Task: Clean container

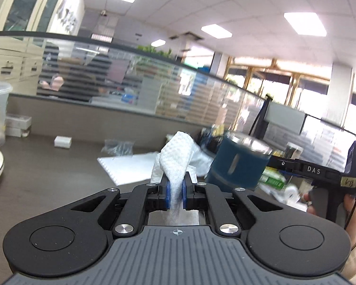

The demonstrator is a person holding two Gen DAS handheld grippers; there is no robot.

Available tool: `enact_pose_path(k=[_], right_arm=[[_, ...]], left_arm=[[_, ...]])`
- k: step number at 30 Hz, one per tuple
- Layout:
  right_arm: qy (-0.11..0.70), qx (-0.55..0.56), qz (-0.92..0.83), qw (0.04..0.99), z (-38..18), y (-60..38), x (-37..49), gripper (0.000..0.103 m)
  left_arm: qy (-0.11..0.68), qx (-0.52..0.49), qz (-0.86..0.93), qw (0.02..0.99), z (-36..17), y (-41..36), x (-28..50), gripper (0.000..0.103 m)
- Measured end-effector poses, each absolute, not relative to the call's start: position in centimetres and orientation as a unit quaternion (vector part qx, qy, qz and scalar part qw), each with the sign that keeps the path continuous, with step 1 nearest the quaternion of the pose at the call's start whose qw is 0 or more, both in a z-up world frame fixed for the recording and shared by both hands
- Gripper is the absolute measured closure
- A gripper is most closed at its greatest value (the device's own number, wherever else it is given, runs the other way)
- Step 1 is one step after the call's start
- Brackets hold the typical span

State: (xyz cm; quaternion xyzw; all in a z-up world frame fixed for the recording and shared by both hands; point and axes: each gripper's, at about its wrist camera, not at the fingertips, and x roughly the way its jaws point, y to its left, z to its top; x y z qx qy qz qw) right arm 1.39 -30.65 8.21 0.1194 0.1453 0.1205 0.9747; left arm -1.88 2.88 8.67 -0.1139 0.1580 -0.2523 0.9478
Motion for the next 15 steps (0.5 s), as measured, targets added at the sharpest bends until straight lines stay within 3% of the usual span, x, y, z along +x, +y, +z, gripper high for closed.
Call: enact_pose_path(k=[6,15], right_arm=[[0.104,0.111,0.149,0.977,10.6,-29.6,0.6,0.000],[0.107,0.094,0.173,0.975,10.8,-27.2,1.9,0.000]], left_arm=[[0.117,-0.161,-0.293,0.935,9.8,3.1,-2.6,0.091],[0.055,-0.214,-0.351,0.910,11.6,3.0,-3.3,0.090]])
